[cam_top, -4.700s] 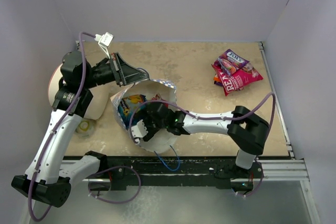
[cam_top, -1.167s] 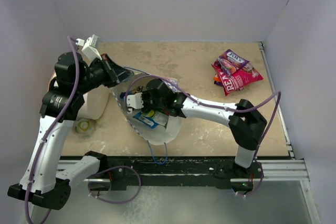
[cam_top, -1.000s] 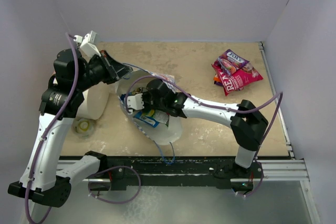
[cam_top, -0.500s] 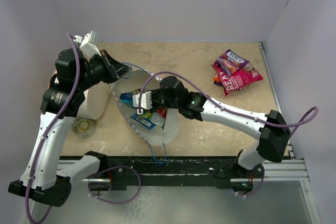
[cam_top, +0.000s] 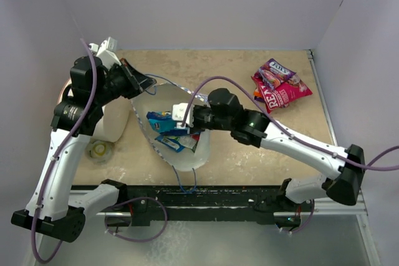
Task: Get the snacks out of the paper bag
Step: Take out the snack from the paper bag, then place the snack at the center of the board.
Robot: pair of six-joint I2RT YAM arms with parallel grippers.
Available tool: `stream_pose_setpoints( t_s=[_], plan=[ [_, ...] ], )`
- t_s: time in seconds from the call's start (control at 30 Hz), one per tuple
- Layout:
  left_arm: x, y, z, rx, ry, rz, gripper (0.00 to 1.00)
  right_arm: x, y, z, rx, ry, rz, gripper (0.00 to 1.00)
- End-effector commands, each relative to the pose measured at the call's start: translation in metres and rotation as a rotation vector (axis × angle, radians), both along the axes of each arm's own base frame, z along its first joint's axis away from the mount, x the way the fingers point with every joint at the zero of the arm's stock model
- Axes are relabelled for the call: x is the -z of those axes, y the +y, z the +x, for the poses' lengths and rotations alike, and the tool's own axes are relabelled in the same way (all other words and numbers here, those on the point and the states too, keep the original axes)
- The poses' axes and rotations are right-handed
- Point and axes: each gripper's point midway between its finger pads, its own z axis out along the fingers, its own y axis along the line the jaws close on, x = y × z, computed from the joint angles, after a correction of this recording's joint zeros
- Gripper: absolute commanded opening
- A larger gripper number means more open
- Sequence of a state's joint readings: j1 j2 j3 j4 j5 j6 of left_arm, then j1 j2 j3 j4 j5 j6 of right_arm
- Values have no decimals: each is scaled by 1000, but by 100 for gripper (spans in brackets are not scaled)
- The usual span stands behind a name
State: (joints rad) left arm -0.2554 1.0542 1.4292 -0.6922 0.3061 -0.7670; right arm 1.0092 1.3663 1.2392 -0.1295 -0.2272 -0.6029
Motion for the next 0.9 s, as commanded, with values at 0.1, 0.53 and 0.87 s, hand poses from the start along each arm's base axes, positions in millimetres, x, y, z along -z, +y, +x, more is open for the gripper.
stream_pose_setpoints(
  t_s=[0.1, 0.53, 0.87],
  plan=[
    [-24, 0, -8, -11, -38, -83, 0, -136, -21, -32, 2, 23, 397, 0],
    [-21, 5, -22, -25, -3, -82, 0, -236, -128, -72, 211, 210, 687, 0],
    [-24, 5, -23, -23, -16, -76, 0, -240, -227, -50, 711, 343, 846, 0]
  ],
)
